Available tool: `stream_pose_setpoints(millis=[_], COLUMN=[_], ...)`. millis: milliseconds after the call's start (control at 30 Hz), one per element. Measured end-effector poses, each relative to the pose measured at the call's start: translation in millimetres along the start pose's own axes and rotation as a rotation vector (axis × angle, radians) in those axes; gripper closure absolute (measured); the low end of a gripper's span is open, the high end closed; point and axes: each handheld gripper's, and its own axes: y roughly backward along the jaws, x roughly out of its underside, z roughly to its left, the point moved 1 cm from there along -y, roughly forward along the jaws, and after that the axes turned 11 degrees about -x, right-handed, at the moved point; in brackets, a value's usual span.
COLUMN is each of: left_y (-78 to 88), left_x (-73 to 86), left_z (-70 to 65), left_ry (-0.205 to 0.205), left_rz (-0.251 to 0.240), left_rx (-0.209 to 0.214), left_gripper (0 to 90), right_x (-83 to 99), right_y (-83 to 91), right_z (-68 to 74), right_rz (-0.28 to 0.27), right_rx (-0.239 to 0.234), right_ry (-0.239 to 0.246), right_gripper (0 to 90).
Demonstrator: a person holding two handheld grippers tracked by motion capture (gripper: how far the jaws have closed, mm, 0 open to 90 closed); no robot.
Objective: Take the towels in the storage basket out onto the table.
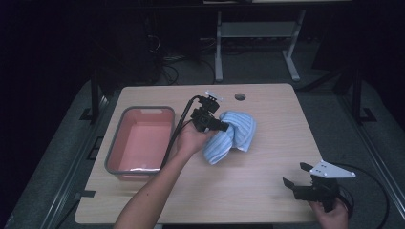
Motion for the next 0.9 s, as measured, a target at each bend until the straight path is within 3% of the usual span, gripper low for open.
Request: stream_pose_setpoints(millis=[500,533,900], left_y=[-29.7,-32.5,-49.5], left_x=[-0.7,-0.1,0.5], left_z=[-4.9,-5.9,-9.6], left_ry=[0.011,0.025,0.018], left_rz=[0.028,0.025,0.039], left_rx=[0.016,0.017,0.029], left_gripper=[79.1,79.1,78.9], right_x=[2.0,2.1,3.9], right_y=[1.5,1.4,-0.4], right_z=[-1.8,-1.9,-3.3], right_rz=[-0.004,-0.005,-0.001], right_rx=[0.003,0.002,-0.001], right_ry=[-0.009,-0.009,-0.013], right_gripper=[14.1,14.1,14.1])
